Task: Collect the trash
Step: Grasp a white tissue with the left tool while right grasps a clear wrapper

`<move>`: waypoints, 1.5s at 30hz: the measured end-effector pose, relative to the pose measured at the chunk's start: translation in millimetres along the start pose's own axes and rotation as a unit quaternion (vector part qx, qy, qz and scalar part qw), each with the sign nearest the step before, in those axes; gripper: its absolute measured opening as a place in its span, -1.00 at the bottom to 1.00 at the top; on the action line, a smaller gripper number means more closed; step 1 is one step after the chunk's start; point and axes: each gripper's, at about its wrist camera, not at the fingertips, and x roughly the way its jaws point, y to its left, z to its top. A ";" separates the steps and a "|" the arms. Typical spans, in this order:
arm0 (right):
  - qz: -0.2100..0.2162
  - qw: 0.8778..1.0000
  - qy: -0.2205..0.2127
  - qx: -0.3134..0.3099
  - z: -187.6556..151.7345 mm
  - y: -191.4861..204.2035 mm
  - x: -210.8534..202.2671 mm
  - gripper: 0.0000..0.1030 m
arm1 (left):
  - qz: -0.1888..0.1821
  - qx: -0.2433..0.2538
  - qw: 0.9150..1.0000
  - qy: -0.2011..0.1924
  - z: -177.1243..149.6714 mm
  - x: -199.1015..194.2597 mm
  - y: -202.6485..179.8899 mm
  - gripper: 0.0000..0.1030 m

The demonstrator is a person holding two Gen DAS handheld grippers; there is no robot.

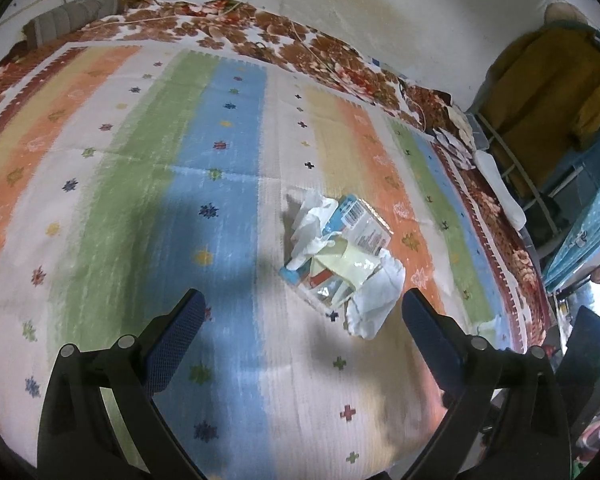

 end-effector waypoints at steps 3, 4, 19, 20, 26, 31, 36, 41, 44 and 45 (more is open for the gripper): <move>-0.004 1.000 0.007 -0.002 4.4 -4.9 12.6 0.68 | -0.005 -0.004 1.000 0.004 7.9 11.8 3.2 0.86; -0.003 1.000 0.010 -0.002 6.2 -7.2 16.3 0.68 | -0.006 -0.005 1.000 0.005 9.4 14.3 3.9 0.86; 0.029 0.999 0.029 0.025 32.4 -34.5 77.3 0.29 | -0.035 -0.019 0.999 0.021 38.6 69.8 14.3 0.71; 0.033 0.999 0.031 0.030 33.8 -37.6 83.1 0.22 | -0.037 -0.020 0.999 0.021 41.3 73.5 14.1 0.69; 0.060 0.996 0.038 0.053 38.8 -45.5 106.4 -0.07 | -0.054 -0.016 0.998 0.038 47.9 101.2 9.9 0.42; 0.078 0.994 0.044 0.061 38.7 -46.1 119.5 -0.46 | -0.056 -0.006 0.997 0.056 44.6 123.0 4.4 0.05; 0.081 0.994 0.045 0.055 38.8 -44.1 121.6 -0.78 | -0.041 -0.001 0.997 0.060 39.7 130.1 5.9 -0.79; 0.079 0.995 0.044 0.045 40.5 -40.0 118.3 -0.84 | -0.026 0.001 0.999 0.046 42.2 119.1 10.4 -0.91; 0.065 0.997 0.043 0.023 42.4 -31.9 113.5 -0.88 | -0.013 0.005 0.999 0.041 44.1 111.0 11.8 -0.91; 0.062 0.997 0.041 0.017 42.9 -28.9 111.3 -0.91 | -0.009 0.007 0.999 0.040 43.9 109.1 11.9 -0.91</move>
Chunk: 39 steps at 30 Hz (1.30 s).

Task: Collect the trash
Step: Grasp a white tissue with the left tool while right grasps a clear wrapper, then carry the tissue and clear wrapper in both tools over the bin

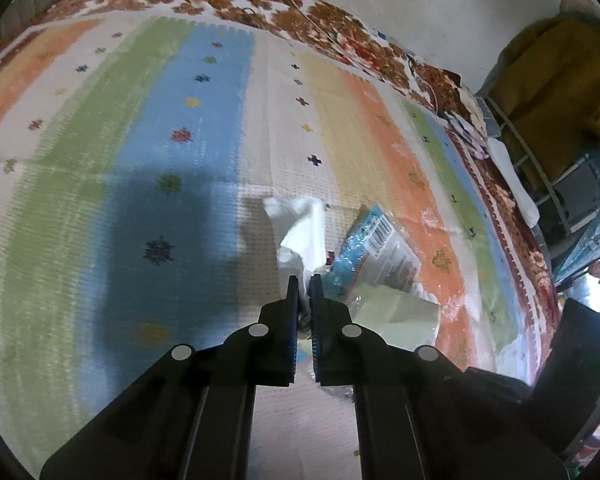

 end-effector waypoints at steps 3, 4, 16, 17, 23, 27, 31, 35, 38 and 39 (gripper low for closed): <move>-0.013 1.000 0.004 -0.013 0.4 7.0 -2.1 -0.98 | 0.013 0.004 1.000 -0.001 -1.0 -7.6 2.4 -0.91; -0.017 1.000 0.006 -0.019 0.8 9.9 -2.4 -0.98 | 0.019 0.004 1.000 -0.001 -1.2 -9.6 3.7 -0.91; -0.048 0.997 0.006 -0.068 -11.0 46.2 -36.6 -0.99 | 0.055 0.006 0.998 -0.004 -13.2 -59.9 3.0 -0.92; -0.053 0.996 0.003 -0.074 -13.4 50.7 -43.7 -0.99 | 0.054 0.003 0.999 -0.006 -15.5 -67.7 0.9 -0.93; -0.059 0.995 -0.009 -0.081 -27.7 67.6 -77.1 -0.99 | 0.057 0.013 0.998 -0.008 -38.7 -98.9 -20.6 -0.93; -0.063 0.994 -0.017 -0.093 -42.5 82.7 -101.3 -0.99 | 0.052 0.024 0.998 -0.020 -62.7 -129.1 -32.4 -0.93; -0.075 0.992 -0.014 -0.105 -56.8 95.1 -116.7 -0.99 | 0.052 0.031 0.998 -0.024 -86.3 -154.7 -38.9 -0.93; -0.078 0.990 -0.021 -0.116 -69.4 109.8 -138.3 -0.99 | 0.049 0.045 0.997 -0.031 -102.3 -175.4 -48.6 -0.93; -0.076 0.990 -0.026 -0.114 -77.9 117.4 -152.5 -0.99 | 0.039 0.046 0.998 -0.033 -112.6 -187.5 -55.2 -0.93; -0.075 0.990 -0.027 -0.114 -82.1 120.0 -157.8 -0.99 | 0.037 0.045 0.998 -0.032 -115.4 -189.7 -57.4 -0.93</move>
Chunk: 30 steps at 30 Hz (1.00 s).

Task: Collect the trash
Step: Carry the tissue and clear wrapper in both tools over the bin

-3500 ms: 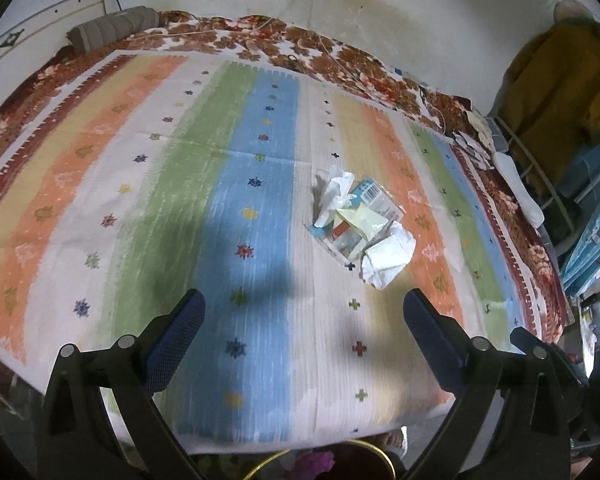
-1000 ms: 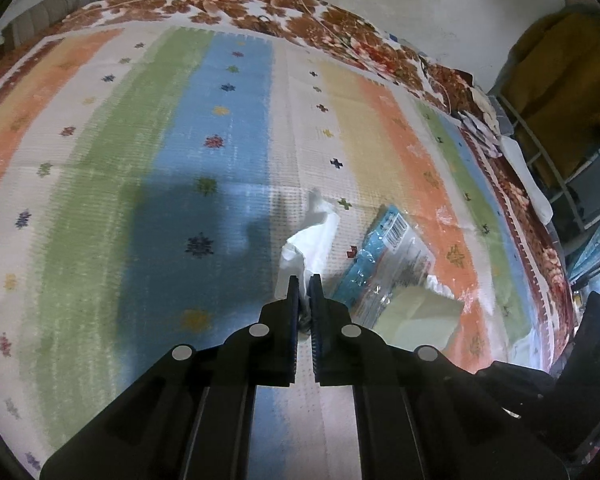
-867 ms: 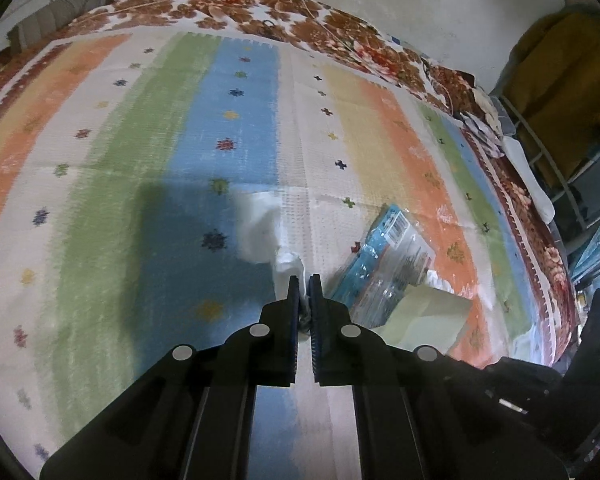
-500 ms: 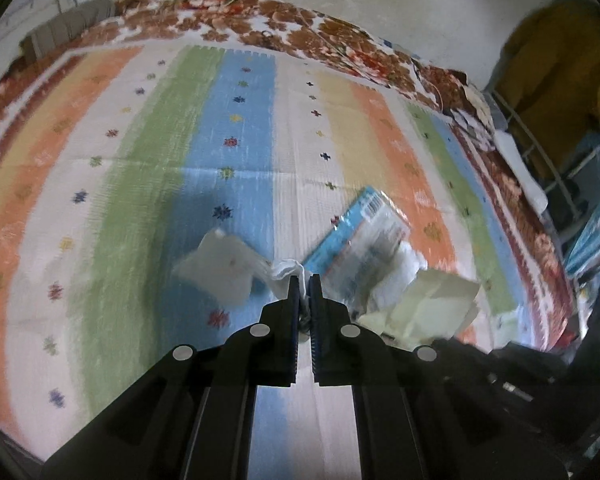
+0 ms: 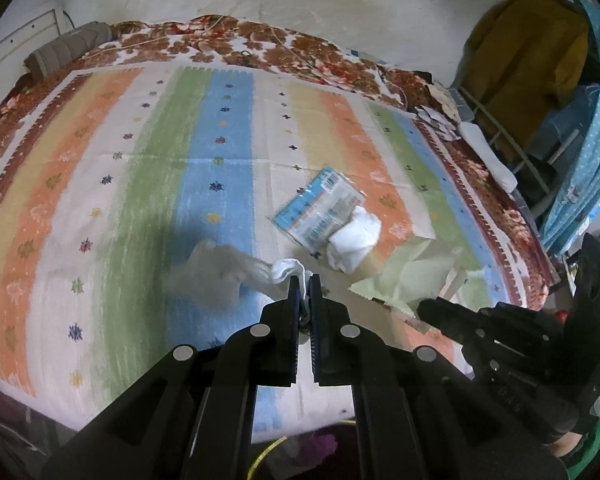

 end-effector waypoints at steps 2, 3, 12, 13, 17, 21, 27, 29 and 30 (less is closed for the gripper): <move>-0.001 1.000 -0.004 -0.005 -6.0 4.8 -11.3 -0.99 | -0.001 0.003 1.000 0.001 -4.5 -3.6 -4.7 -0.93; -0.001 1.000 -0.005 -0.007 -7.4 6.3 -14.7 -0.99 | -0.001 0.004 1.000 0.001 -6.4 -5.3 -6.5 -0.93; -0.013 1.000 -0.009 -0.006 -32.5 11.0 -45.1 -0.99 | -0.020 0.002 1.000 -0.015 -28.6 -35.8 -16.8 -0.93; -0.014 1.000 -0.011 -0.005 -35.4 11.7 -48.3 -0.99 | -0.023 0.001 1.000 -0.018 -32.9 -40.7 -18.0 -0.93; -0.010 1.000 -0.012 -0.002 -48.5 17.2 -58.4 -0.99 | -0.028 0.007 0.999 -0.027 -46.6 -56.3 -22.2 -0.93; -0.011 1.000 -0.011 -0.001 -65.4 22.3 -69.3 -0.99 | -0.034 0.006 0.999 -0.034 -61.3 -69.6 -23.8 -0.93; -0.007 1.000 -0.012 -0.001 -87.0 29.8 -83.8 -0.99 | -0.047 0.013 0.998 -0.039 -86.5 -82.6 -33.4 -0.93; -0.006 1.000 -0.013 -0.003 -94.6 33.3 -88.2 -0.99 | -0.051 0.019 0.998 -0.040 -95.7 -86.4 -38.4 -0.93; -0.006 1.000 -0.012 -0.004 -98.3 34.3 -89.8 -0.99 | -0.053 0.022 0.998 -0.040 -100.6 -87.7 -41.0 -0.93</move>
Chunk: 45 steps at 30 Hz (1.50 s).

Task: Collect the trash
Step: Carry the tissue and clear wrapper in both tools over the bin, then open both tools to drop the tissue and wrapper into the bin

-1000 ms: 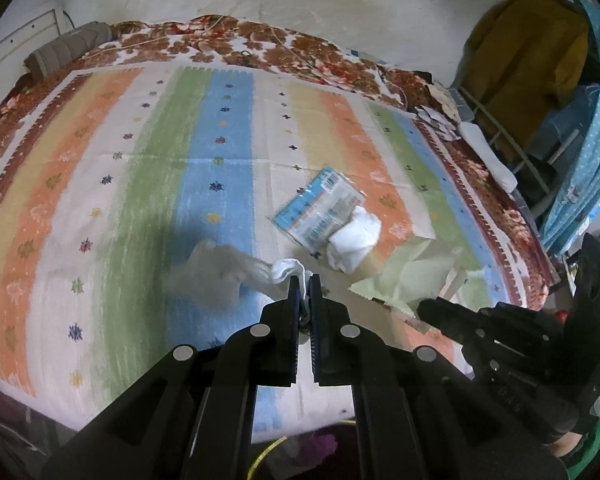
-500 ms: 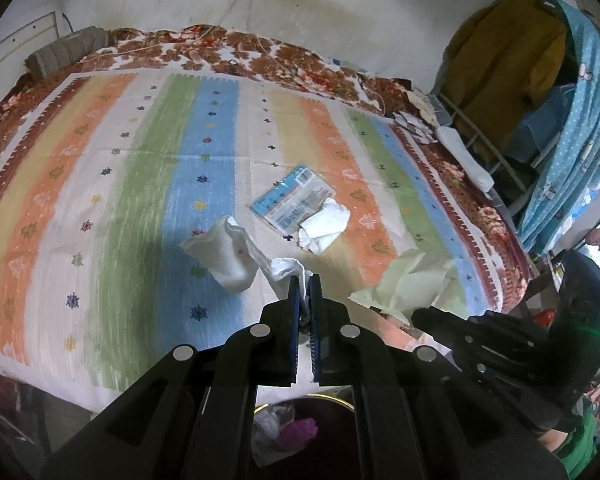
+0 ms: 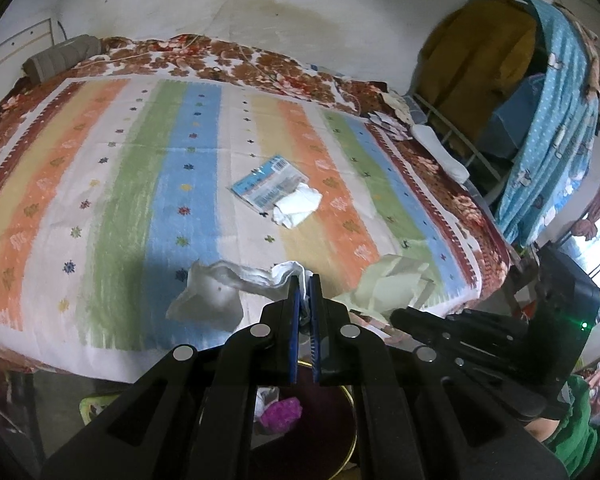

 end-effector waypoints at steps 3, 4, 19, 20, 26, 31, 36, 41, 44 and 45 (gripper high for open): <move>0.000 1.000 0.003 0.002 -10.5 2.8 -4.4 -0.99 | -0.003 0.008 1.000 0.001 -12.4 -3.4 -6.7 -0.93; 0.000 1.000 0.003 0.002 -14.2 4.0 -6.0 -0.98 | -0.006 0.009 1.000 0.003 -17.8 -4.5 -8.9 -0.93; -0.006 0.999 0.046 0.008 -70.1 24.3 -2.7 -0.98 | -0.009 0.012 0.999 0.040 -78.5 -5.4 -19.2 -0.93; -0.005 0.999 0.052 0.008 -73.8 26.1 -1.4 -0.98 | -0.006 0.012 0.999 0.044 -81.6 -3.7 -20.3 -0.93; -0.007 0.996 0.082 0.017 -91.7 31.4 7.5 -0.98 | 0.011 0.004 0.998 0.066 -98.4 3.6 -19.5 -0.93; 0.017 0.991 0.118 0.066 -103.4 22.2 20.6 -0.98 | 0.036 -0.008 0.995 0.095 -110.7 16.5 -17.0 -0.93; -0.003 0.988 0.140 0.065 -109.2 21.1 29.9 -0.98 | 0.061 -0.026 0.990 0.127 -121.2 31.0 -10.3 -0.93; -0.004 0.981 0.177 0.078 -116.6 17.2 47.5 -0.98 | 0.068 -0.059 0.983 0.157 -126.5 44.8 1.1 -0.93; -0.002 0.978 0.192 0.085 -120.5 16.7 55.7 -0.98 | 0.071 -0.077 0.979 0.173 -130.1 52.8 7.4 -0.93; -0.001 0.976 0.198 0.089 -121.8 16.0 58.5 -0.98 | 0.072 -0.081 0.978 0.177 -131.1 54.4 8.6 -0.93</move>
